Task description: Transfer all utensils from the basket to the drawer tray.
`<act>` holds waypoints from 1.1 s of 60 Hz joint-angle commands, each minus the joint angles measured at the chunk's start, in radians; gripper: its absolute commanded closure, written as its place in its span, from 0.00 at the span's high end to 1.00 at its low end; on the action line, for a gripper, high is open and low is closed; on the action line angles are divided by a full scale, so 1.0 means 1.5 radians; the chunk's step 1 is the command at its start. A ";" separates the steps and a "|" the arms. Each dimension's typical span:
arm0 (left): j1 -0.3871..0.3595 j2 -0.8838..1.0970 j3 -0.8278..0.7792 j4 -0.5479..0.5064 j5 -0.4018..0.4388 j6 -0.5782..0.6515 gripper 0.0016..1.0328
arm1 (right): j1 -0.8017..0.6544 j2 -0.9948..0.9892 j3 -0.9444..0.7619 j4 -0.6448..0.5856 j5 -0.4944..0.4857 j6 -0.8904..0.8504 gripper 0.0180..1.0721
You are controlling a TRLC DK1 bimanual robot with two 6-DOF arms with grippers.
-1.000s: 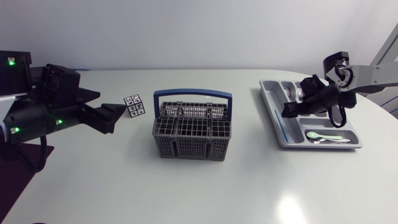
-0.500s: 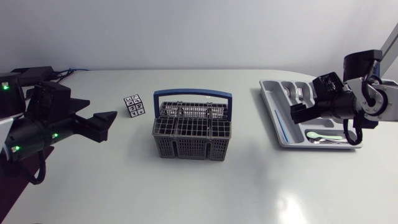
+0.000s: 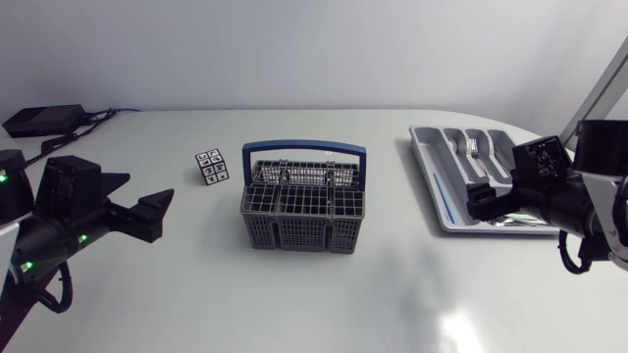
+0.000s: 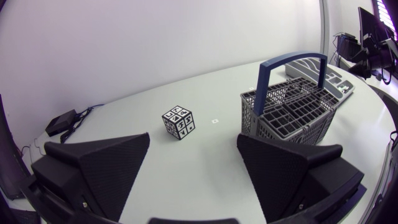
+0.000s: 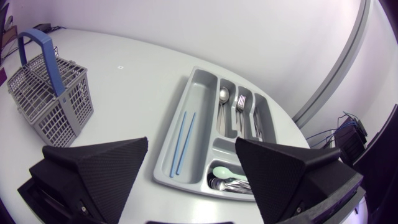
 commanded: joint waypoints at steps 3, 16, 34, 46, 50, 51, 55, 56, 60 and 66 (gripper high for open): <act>0.020 -0.020 -0.035 0.019 -0.001 0.006 0.95 | 0.004 -0.078 -0.073 0.056 0.024 0.017 0.96; 0.038 -0.046 -0.057 0.032 -0.001 0.004 0.95 | 0.005 -0.199 -0.137 0.070 0.027 0.014 0.96; 0.056 -0.136 -0.130 0.094 -0.001 -0.027 0.95 | 0.004 -0.339 -0.203 0.069 0.051 0.003 0.96; 0.071 -0.154 -0.153 0.111 -0.001 -0.027 0.95 | 0.004 -0.405 -0.234 0.055 0.045 0.027 0.96; 0.070 -0.161 -0.161 0.113 -0.001 -0.027 0.95 | 0.005 -0.428 -0.244 0.050 0.041 0.042 0.96; 0.071 -0.166 -0.166 0.116 -0.001 -0.027 0.95 | 0.005 -0.436 -0.247 0.048 0.040 0.046 0.96; 0.071 -0.176 -0.177 0.123 -0.001 -0.027 0.96 | 0.006 -0.458 -0.257 0.043 0.035 0.061 0.96; 0.071 -0.180 -0.181 0.124 -0.001 -0.027 0.96 | 0.006 -0.464 -0.259 0.041 0.034 0.064 0.96; 0.072 -0.191 -0.194 0.137 -0.001 -0.027 0.96 | 0.007 -0.488 -0.269 0.036 0.029 0.079 0.96; 0.073 -0.213 -0.209 0.141 -0.003 -0.033 0.96 | 0.008 -0.521 -0.283 0.028 0.023 0.101 0.96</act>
